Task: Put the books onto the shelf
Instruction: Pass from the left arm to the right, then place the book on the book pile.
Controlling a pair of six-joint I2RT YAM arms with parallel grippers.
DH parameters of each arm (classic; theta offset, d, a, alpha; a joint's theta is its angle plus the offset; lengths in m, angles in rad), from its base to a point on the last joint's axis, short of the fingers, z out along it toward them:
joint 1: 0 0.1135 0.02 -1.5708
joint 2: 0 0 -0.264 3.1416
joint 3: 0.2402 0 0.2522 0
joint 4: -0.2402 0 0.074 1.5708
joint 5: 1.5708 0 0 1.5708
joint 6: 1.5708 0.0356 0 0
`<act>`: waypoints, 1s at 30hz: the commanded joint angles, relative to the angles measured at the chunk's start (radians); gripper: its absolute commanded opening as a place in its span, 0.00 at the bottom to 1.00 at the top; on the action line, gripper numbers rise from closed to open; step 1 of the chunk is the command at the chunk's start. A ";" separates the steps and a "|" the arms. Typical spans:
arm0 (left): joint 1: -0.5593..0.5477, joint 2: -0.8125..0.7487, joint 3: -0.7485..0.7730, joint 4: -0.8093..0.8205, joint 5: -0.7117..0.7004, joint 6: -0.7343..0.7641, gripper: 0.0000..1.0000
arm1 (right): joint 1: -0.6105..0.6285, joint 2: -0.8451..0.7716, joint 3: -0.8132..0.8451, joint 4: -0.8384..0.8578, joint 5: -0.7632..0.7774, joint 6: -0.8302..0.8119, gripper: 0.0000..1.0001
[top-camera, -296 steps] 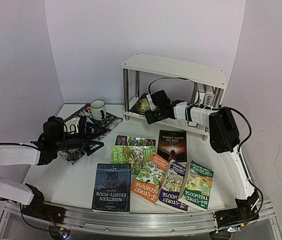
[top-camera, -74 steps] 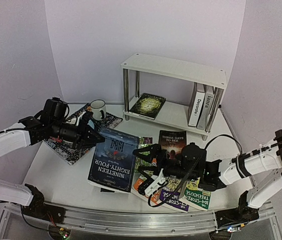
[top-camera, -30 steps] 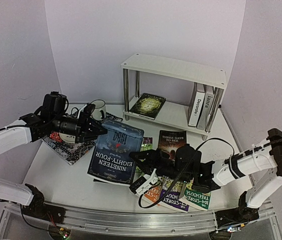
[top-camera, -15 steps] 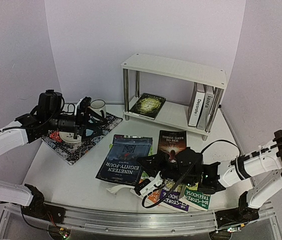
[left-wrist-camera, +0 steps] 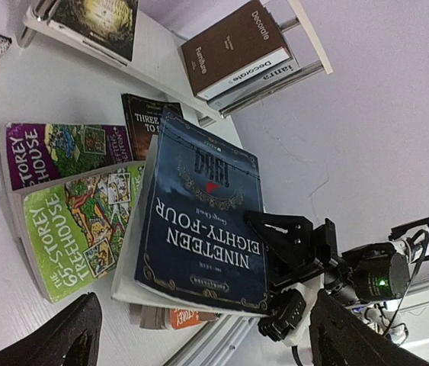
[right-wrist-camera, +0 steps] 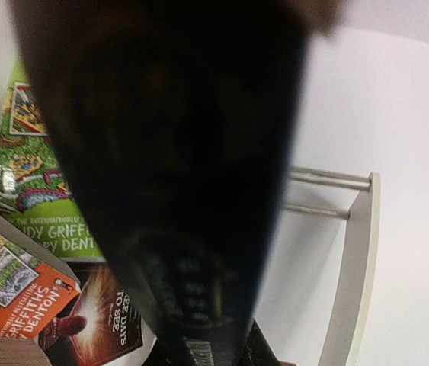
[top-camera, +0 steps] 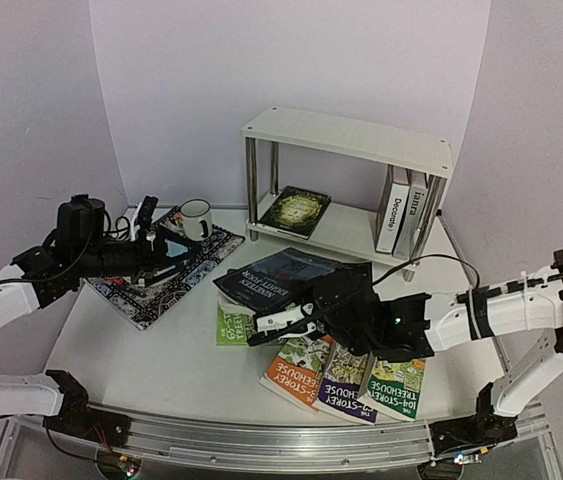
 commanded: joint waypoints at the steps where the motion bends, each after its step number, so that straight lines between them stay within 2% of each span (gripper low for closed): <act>1: -0.012 -0.085 -0.038 0.019 -0.140 0.063 0.95 | 0.002 0.054 0.157 -0.065 0.291 0.140 0.00; 7: -0.101 -0.089 -0.072 0.061 -0.277 0.083 0.92 | 0.002 0.088 0.381 -0.423 0.319 0.416 0.00; 10: -0.141 -0.088 -0.085 0.101 -0.325 0.093 0.91 | -0.001 0.084 0.486 -0.588 0.251 0.558 0.00; 15: -0.145 -0.111 -0.093 0.152 -0.367 0.133 0.91 | -0.014 0.083 0.626 -0.804 0.130 0.735 0.00; 18: -0.145 -0.125 -0.103 0.214 -0.368 0.156 0.91 | -0.022 0.109 0.718 -0.924 0.129 0.855 0.00; 25: -0.148 -0.052 -0.109 0.343 -0.316 0.039 0.90 | -0.027 0.249 0.983 -1.224 0.278 1.152 0.00; 30: -0.150 -0.014 -0.111 0.359 -0.310 -0.063 0.90 | -0.027 0.262 0.906 -1.213 0.535 1.155 0.00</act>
